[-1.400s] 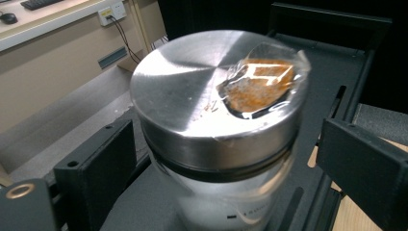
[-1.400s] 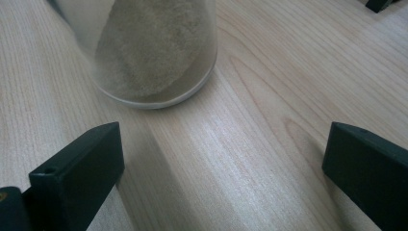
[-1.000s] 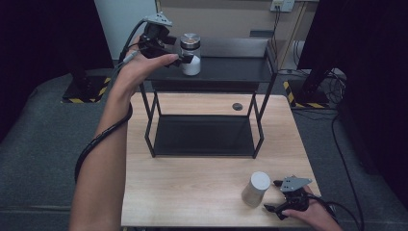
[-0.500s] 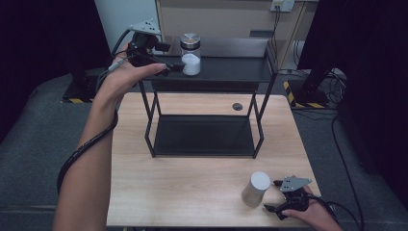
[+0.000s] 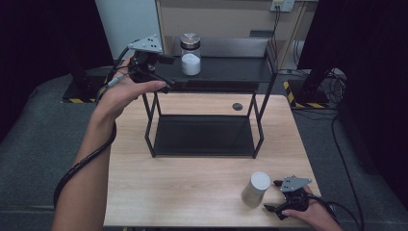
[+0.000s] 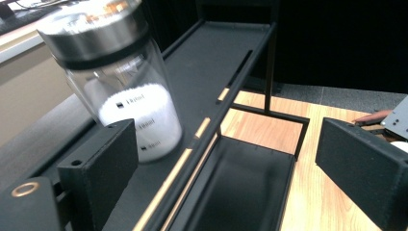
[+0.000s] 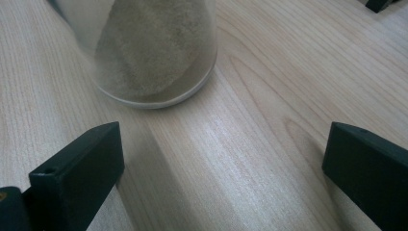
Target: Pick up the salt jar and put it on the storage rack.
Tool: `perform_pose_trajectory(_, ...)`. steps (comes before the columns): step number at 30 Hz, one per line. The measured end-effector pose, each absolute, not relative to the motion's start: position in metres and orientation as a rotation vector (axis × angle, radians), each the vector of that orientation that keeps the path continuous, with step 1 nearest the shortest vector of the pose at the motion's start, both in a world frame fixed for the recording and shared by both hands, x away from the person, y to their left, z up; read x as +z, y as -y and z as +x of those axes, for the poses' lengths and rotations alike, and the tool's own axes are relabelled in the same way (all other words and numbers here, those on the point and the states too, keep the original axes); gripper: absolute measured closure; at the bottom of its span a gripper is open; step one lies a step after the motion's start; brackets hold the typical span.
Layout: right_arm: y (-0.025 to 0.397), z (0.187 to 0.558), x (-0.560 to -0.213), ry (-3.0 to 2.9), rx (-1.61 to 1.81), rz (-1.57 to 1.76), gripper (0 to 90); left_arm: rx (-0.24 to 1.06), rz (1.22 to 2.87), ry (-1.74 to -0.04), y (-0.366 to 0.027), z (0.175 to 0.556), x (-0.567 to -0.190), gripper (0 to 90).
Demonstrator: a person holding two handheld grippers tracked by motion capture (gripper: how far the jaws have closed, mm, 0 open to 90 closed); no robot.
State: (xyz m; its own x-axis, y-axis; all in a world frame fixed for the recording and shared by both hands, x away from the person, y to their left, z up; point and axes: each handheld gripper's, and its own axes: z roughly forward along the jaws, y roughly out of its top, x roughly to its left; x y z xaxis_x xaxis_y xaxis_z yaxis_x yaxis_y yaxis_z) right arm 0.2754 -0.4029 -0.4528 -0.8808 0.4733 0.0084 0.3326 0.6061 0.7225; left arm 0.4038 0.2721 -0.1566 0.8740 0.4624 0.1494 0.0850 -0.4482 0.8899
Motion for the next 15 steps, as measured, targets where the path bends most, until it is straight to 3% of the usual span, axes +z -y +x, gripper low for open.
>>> perform_pose_trajectory(15, 0.403, 0.275, -0.453, -2.646, 1.136, 0.671, 1.7, 0.414, 2.052, -0.274, -0.252, 0.382, -0.193, 6.0)
